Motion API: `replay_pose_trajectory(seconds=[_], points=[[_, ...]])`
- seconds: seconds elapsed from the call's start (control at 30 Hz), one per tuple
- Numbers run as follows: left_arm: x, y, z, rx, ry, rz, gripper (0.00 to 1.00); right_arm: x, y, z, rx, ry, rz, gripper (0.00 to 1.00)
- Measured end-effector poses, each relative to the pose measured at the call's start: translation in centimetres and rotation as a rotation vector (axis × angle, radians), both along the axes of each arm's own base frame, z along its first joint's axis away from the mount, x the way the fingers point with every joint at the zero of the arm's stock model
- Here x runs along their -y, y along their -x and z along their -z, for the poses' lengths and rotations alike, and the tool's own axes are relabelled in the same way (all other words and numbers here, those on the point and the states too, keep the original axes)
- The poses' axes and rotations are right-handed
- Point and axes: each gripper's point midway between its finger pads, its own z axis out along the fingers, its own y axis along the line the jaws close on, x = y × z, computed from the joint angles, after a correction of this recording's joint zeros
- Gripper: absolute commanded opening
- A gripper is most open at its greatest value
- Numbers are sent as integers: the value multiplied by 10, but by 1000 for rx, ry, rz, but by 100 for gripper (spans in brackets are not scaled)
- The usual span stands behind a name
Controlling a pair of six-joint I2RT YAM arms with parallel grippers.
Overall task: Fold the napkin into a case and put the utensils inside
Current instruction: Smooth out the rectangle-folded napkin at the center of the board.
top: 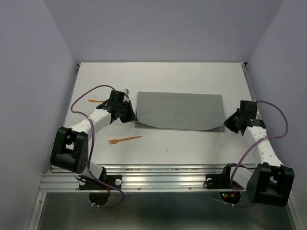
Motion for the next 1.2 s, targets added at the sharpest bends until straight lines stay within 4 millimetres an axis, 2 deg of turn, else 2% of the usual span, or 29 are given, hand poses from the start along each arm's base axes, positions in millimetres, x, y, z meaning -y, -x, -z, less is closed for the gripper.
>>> replay_pose_trajectory(seconds=[0.2, 0.37, 0.43, 0.5, 0.53, 0.57, 0.63, 0.7, 0.73, 0.8, 0.93, 0.97, 1.0, 1.03, 1.13, 1.17, 1.2], points=[[0, -1, 0, 7, 3, -2, 0, 3, 0, 1, -4, 13, 13, 1], [-1, 1, 9, -11, -3, -3, 0, 5, 1, 3, -13, 17, 19, 1], [-1, 1, 12, -22, -6, -3, 0, 5, 1, 4, -16, 16, 22, 10], [0, 2, 14, -27, -6, -1, 26, 4, 3, 7, -23, 14, 25, 18], [0, 2, 15, -29, -7, 4, 41, 4, 5, 9, -31, 13, 25, 33], [0, 3, 15, -32, -5, 7, 64, 4, 7, 13, -42, 11, 28, 47], [1, 3, 16, -33, -3, 10, 70, 4, 9, 17, -59, 11, 29, 68], [1, 4, 16, -35, -4, 13, 71, 6, 11, 20, -74, 20, 32, 77], [0, 5, 16, -38, -7, 13, 72, 7, 11, 21, -78, 26, 37, 77], [-2, 6, 16, -51, -22, 9, 72, 11, 13, 21, -93, 45, 42, 76], [-7, -6, 1, -23, -64, -10, 70, 18, 6, 8, -76, 85, 41, 45], [-7, -14, -9, 3, -70, -14, 63, 20, 0, 0, -53, 97, 33, 27], [-7, -21, -17, 27, -73, -17, 59, 20, -5, -5, -35, 99, 30, 20], [-5, -29, -26, 54, -72, -18, 48, 20, -10, -10, -18, 103, 21, 9], [2, -47, -45, 109, -67, -14, 30, 18, -21, -10, -5, 89, -5, 3], [8, -53, -47, 119, -63, -5, 18, 16, -24, -5, -15, 82, -14, 3], [11, -56, -48, 123, -62, 1, 15, 15, -25, 0, -26, 73, -22, 2]])
